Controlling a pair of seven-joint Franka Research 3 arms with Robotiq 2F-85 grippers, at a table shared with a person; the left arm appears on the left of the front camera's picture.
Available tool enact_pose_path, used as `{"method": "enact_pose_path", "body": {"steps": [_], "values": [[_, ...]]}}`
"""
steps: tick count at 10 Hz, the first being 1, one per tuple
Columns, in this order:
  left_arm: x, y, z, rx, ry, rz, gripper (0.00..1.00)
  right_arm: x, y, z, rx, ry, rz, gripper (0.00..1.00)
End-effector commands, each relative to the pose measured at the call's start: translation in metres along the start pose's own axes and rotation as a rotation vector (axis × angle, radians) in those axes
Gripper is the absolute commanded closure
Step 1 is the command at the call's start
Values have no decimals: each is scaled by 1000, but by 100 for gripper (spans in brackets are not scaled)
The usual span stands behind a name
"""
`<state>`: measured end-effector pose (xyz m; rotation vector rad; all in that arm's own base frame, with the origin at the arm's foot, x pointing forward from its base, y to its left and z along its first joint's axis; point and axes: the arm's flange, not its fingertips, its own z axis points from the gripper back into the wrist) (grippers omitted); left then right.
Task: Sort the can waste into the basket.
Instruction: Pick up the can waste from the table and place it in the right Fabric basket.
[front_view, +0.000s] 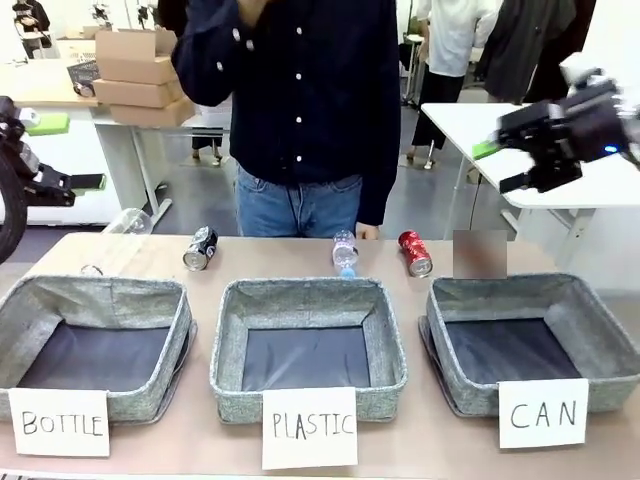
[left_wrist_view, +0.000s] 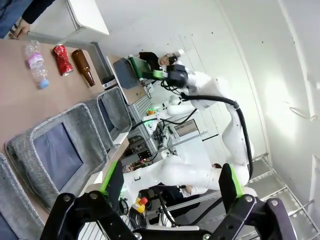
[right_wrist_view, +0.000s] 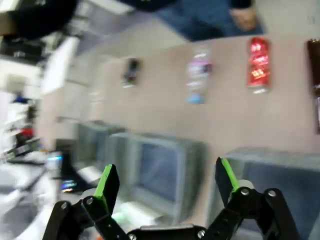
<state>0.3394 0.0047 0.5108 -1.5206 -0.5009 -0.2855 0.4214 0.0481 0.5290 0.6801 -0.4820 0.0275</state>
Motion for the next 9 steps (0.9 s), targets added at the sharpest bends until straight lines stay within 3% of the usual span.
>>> {"method": "enact_pose_path", "body": {"steps": [1, 2, 3, 4, 5, 7, 9], "values": [[1, -2, -2, -26, -12, -27, 0, 37, -31, -53, -581, 302, 117, 0], [1, -2, -2, -26, -12, -27, 0, 34, -40, -78, -609, 329, 120, 0], [1, -2, -2, -26, -12, -27, 0, 29, -39, -73, -532, 281, 99, 0], [1, -2, -2, -26, -12, -27, 0, 10, -22, -17, -152, 208, 41, 0], [1, -2, -2, -26, -12, -27, 0, 19, -51, -92, -400, 183, 107, 0], [1, -2, -2, -26, -12, -27, 0, 16, -49, -68, -365, 219, 89, 0], [1, -2, -2, -26, -12, -27, 0, 68, -42, -126, -368, 197, 154, 0]]}}
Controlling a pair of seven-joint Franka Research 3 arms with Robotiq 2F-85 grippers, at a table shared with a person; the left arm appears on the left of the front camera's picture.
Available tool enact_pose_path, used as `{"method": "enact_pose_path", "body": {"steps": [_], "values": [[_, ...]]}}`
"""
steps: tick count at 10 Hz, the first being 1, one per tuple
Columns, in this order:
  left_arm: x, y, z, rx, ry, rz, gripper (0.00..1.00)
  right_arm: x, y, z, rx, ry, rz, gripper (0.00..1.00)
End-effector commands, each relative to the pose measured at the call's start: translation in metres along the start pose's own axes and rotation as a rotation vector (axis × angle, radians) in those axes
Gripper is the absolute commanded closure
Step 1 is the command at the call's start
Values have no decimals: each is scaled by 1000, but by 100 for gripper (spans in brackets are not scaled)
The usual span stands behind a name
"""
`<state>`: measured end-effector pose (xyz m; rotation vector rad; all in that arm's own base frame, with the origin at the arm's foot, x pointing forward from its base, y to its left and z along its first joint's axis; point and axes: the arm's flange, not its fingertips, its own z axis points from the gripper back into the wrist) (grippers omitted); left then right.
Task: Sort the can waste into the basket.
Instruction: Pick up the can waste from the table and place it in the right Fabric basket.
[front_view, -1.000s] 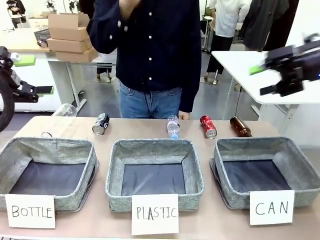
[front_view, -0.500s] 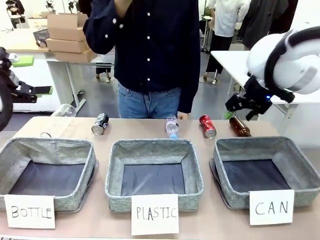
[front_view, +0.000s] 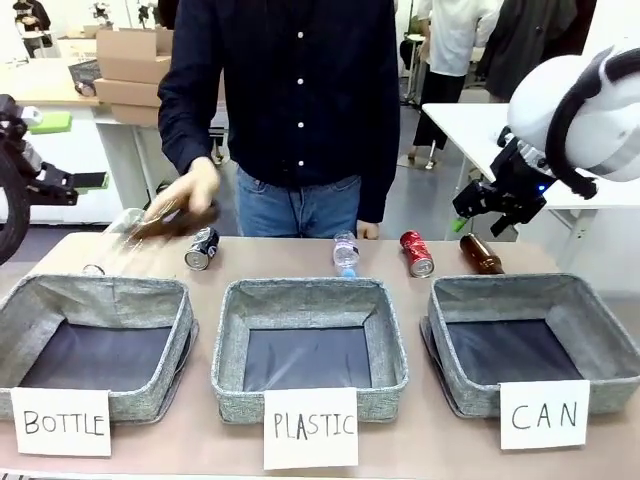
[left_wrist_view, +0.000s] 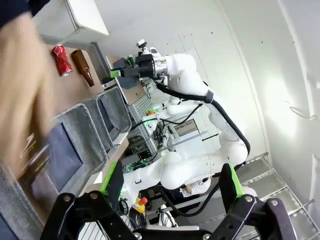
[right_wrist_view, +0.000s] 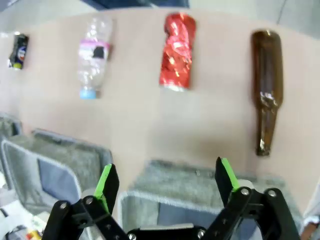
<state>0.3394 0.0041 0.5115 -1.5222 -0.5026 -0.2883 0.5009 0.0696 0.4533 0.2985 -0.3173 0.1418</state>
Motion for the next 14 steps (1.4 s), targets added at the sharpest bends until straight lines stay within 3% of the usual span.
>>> {"method": "enact_pose_path", "body": {"steps": [1, 4, 5, 7, 12, 13, 14], "values": [[0, -2, -1, -23, -12, -24, 0, 68, 10, -46, -69, 15, 21, 0], [0, -2, -1, -23, -12, -24, 0, 117, 9, -126, -220, 109, -7, 0], [0, -2, -1, -23, -12, -24, 0, 121, 8, -147, -184, 146, 20, 0], [0, -2, -1, -23, -12, -24, 0, 125, 3, -185, -240, 238, 8, 0], [0, -2, -1, -23, -12, -24, 0, 124, 3, -201, -283, 270, 2, 0], [0, -2, -1, -23, -12, -24, 0, 124, 3, -201, -282, 275, -8, 59], [0, -2, -1, -23, -12, -24, 0, 123, 4, -201, -284, 272, -5, 60]]}}
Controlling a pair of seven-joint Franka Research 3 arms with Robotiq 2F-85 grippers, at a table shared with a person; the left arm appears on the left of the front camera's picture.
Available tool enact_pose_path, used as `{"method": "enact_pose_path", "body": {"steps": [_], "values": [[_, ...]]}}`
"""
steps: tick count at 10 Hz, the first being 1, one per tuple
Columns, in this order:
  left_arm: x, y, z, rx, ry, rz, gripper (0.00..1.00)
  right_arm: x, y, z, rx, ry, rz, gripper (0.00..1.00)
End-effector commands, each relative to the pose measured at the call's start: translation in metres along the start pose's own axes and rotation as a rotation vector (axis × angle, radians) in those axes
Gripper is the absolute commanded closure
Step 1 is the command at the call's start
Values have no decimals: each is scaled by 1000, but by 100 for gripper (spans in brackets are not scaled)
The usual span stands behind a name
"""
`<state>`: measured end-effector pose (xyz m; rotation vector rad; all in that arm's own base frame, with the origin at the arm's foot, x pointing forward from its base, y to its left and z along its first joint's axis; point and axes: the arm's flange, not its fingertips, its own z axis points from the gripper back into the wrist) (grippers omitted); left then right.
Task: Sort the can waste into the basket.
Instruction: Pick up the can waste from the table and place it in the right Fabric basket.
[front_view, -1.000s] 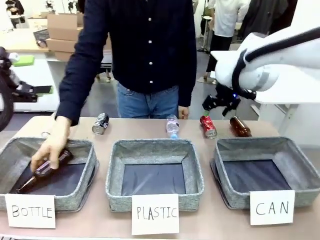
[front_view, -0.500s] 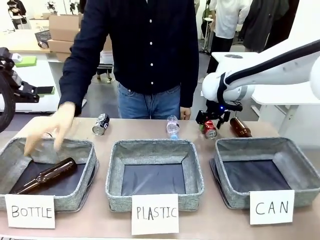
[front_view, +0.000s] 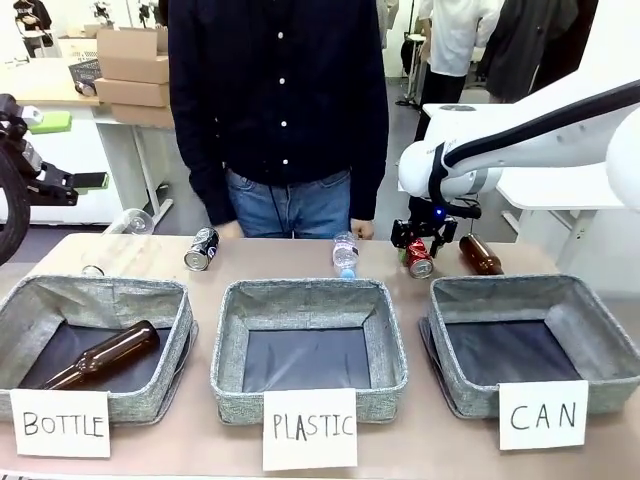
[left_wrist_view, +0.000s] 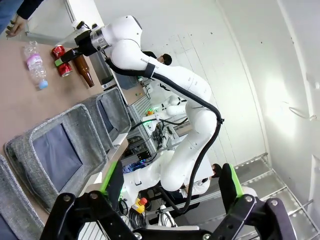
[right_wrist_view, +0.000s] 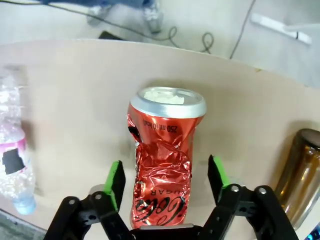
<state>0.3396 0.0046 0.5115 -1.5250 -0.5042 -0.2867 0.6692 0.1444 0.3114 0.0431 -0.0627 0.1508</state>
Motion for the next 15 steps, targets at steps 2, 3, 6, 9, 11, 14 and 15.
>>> {"method": "enact_pose_path", "body": {"steps": [2, 3, 6, 9, 11, 14, 15], "values": [[0, -2, -1, -21, -9, -25, 0, 4, 1, 0, -50, 8, -23, 62], [0, -2, -1, -21, -9, -25, 0, 4, 1, 0, -51, 7, -22, 100], [0, -2, -1, -21, -9, -25, 0, 5, 0, 1, -51, -2, -33, 100], [0, -2, -1, -21, -9, -25, 0, 3, -5, 3, -52, -19, -42, 100], [0, -2, -1, -21, -9, -25, 0, -12, -8, 31, -14, -17, -8, 100], [0, -2, -1, -21, -9, -25, 0, -135, -22, 168, 186, -65, 274, 100], [0, -2, -1, -21, -9, -25, 0, -176, -33, 191, 257, 5, 419, 100]]}}
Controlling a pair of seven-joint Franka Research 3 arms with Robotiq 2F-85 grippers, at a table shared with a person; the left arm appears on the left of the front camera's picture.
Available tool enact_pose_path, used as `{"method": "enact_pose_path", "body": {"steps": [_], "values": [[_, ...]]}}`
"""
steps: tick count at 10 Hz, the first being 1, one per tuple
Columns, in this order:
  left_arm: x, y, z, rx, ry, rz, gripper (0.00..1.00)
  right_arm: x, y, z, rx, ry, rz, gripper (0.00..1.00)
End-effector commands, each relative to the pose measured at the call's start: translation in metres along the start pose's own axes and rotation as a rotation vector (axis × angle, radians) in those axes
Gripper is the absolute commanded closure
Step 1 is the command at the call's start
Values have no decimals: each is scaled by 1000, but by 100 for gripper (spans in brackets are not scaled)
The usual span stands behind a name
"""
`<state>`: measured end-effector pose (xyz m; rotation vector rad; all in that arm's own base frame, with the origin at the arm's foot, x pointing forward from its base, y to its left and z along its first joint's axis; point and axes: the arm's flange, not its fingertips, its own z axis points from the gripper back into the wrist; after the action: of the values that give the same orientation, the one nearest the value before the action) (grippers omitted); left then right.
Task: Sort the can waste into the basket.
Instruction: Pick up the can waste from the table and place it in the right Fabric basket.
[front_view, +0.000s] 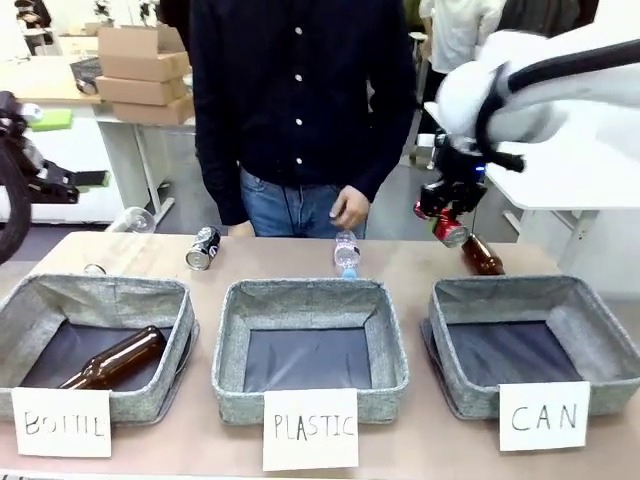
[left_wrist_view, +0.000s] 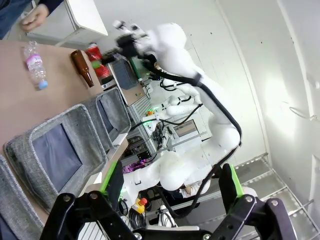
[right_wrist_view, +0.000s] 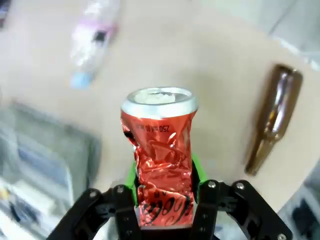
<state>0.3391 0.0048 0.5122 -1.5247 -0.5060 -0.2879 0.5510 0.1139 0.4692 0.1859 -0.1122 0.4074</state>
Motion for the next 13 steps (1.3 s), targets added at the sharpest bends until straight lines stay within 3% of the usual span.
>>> {"method": "enact_pose_path", "body": {"steps": [1, 2, 4, 5, 10, 11, 12, 13], "values": [[0, -1, -2, -21, -9, -23, 0, -105, -11, 46, 187, 228, 261, 100], [0, -1, -2, -21, -9, -23, 0, -136, -19, 52, 263, 246, 417, 100], [0, -1, -2, -21, -9, -23, 0, -173, -31, 36, 269, 275, 446, 100], [0, -1, -2, -21, -9, -23, 0, -184, -33, 29, 254, 244, 438, 100], [0, -1, -2, -21, -9, -23, 0, -189, -34, 20, 232, 236, 428, 100], [0, -1, -2, -21, -9, -23, 0, -187, -34, 19, 228, 240, 413, 14], [0, -1, -2, -21, -9, -23, 0, -187, -35, 19, 228, 237, 419, 1], [0, -1, -2, -21, -9, -23, 0, -187, -36, 19, 231, 232, 421, 0]]}}
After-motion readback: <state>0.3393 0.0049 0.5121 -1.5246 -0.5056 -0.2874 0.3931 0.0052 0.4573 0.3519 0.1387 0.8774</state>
